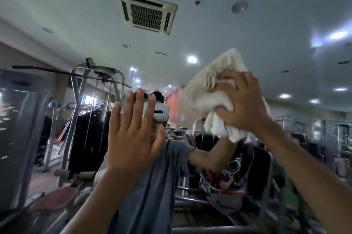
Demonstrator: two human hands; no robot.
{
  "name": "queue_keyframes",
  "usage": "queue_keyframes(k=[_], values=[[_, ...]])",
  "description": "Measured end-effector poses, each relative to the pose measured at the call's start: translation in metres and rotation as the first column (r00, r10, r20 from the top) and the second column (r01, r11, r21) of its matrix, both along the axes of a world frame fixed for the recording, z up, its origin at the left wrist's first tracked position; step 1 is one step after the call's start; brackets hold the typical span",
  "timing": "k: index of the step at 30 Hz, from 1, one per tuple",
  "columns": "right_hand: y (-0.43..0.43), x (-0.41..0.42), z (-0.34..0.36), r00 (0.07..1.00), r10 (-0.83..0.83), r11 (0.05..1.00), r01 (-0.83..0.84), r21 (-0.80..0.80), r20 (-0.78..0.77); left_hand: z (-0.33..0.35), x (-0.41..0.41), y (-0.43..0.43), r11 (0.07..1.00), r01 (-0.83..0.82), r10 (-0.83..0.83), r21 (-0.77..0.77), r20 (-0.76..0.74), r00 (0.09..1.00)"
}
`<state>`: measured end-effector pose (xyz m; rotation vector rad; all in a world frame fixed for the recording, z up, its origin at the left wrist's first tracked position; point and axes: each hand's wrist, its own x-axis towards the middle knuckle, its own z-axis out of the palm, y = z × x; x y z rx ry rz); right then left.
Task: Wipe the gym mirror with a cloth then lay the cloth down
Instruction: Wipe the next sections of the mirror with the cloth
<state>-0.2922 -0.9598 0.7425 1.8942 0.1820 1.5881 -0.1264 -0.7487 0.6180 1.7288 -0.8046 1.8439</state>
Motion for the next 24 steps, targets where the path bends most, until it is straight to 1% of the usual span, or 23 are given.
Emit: queue_keyframes(k=[1, 2, 3, 4, 5, 6, 8, 9, 10, 11, 12, 13, 14, 15, 16, 17, 18, 19, 20, 21, 22, 23, 24], values=[[0.01, 0.008, -0.005, 0.99, 0.004, 0.988, -0.025, 0.151, 0.14, 0.0, 0.001, 0.0, 1.0, -0.005, 0.005, -0.002, 0.006, 1.0], [0.024, 0.018, -0.016, 0.966, -0.018, 0.955, -0.06, 0.291, 0.256, 0.0, 0.002, 0.001, 1.0, -0.009, 0.009, -0.004, 0.011, 1.0], [0.038, 0.029, -0.031, 0.941, -0.046, 0.918, -0.093, 0.386, 0.335, -0.001, 0.004, 0.001, 1.0, -0.006, 0.006, -0.006, 0.021, 1.0], [0.051, 0.038, -0.049, 0.929, -0.055, 0.904, -0.111, 0.414, 0.367, -0.002, 0.006, 0.001, 1.0, 0.001, -0.001, -0.002, 0.029, 1.0], [0.06, 0.043, -0.068, 0.939, -0.042, 0.918, -0.099, 0.385, 0.341, -0.003, 0.007, 0.002, 1.0, 0.008, -0.008, 0.005, 0.032, 0.999], [0.065, 0.044, -0.088, 0.965, -0.025, 0.949, -0.059, 0.309, 0.262, -0.003, 0.008, 0.003, 1.0, 0.009, -0.009, 0.017, 0.03, 1.0], [0.057, 0.034, -0.118, 1.0, 0.001, 1.0, -0.001, 0.022, 0.028, -0.004, 0.009, 0.005, 0.999, 0.002, -0.004, 0.046, 0.025, 1.0], [0.044, 0.025, -0.119, 0.997, -0.001, 0.993, -0.008, -0.119, -0.076, -0.003, 0.008, 0.005, 0.999, 0.001, -0.002, 0.042, 0.029, 1.0], [0.029, 0.014, -0.112, 0.99, -0.027, 0.977, -0.003, -0.214, -0.138, -0.004, 0.007, 0.005, 1.0, -0.001, 0.0, 0.029, 0.031, 1.0], [0.014, 0.006, -0.099, 0.989, -0.06, 0.97, 0.026, -0.241, -0.137, -0.004, 0.005, 0.004, 1.0, -0.003, 0.002, 0.015, 0.024, 1.0], [0.002, 0.001, -0.084, 0.995, -0.068, 0.983, 0.053, -0.175, -0.079, -0.005, 0.003, 0.003, 1.0, -0.002, 0.002, 0.008, 0.012, 1.0], [-0.003, -0.002, -0.067, 0.998, -0.054, 0.998, 0.055, -0.017, 0.024, -0.005, 0.002, 0.003, 1.0, 0.0, 0.0, 0.009, 0.007, 1.0], [-0.002, -0.004, -0.051, 0.987, -0.045, 0.983, 0.016, 0.182, 0.156, -0.005, 0.002, 0.003, 1.0, 0.0, 0.0, 0.012, 0.006, 1.0], [0.006, -0.001, -0.039, 0.959, -0.052, 0.932, -0.054, 0.359, 0.278, -0.005, 0.003, 0.003, 1.0, -0.002, 0.002, 0.017, 0.005, 1.0], [0.014, 0.007, -0.033, 0.924, -0.081, 0.875, -0.113, 0.471, 0.373, -0.005, 0.003, 0.003, 1.0, -0.002, 0.002, 0.022, 0.005, 1.0], [0.023, 0.017, -0.034, 0.894, -0.131, 0.844, -0.126, 0.521, 0.428, -0.005, 0.004, 0.004, 1.0, 0.001, -0.001, 0.024, 0.007, 1.0], [0.033, 0.027, -0.041, 0.879, -0.163, 0.846, -0.11, 0.522, 0.449, -0.006, 0.004, 0.004, 1.0, 0.005, -0.005, 0.025, 0.01, 1.0], [0.044, 0.035, -0.052, 0.888, -0.155, 0.872, -0.083, 0.483, 0.432, -0.008, 0.004, 0.004, 1.0, 0.006, -0.006, 0.026, 0.012, 1.0], [0.051, 0.039, -0.067, 0.915, -0.121, 0.913, -0.049, 0.405, 0.384, -0.011, 0.005, 0.004, 1.0, 0.004, -0.004, 0.029, 0.013, 1.0], [0.054, 0.041, -0.084, 0.95, -0.083, 0.956, -0.009, 0.293, 0.3, -0.014, 0.005, 0.005, 0.999, 0.002, -0.002, 0.033, 0.014, 1.0], [0.052, 0.038, -0.1, 0.98, -0.05, 0.989, 0.022, 0.144, 0.191, -0.018, 0.005, 0.006, 0.999, 0.002, -0.003, 0.041, 0.014, 1.0], [0.045, 0.032, -0.111, 0.998, -0.019, 1.0, 0.021, -0.022, 0.068, -0.022, 0.005, 0.008, 0.999, 0.005, -0.005, 0.053, 0.013, 1.0], [0.034, 0.023, -0.115, 0.998, 0.003, 0.985, -0.013, -0.171, -0.061, -0.027, 0.004, 0.009, 0.998, 0.008, -0.008, 0.063, 0.005, 1.0]])
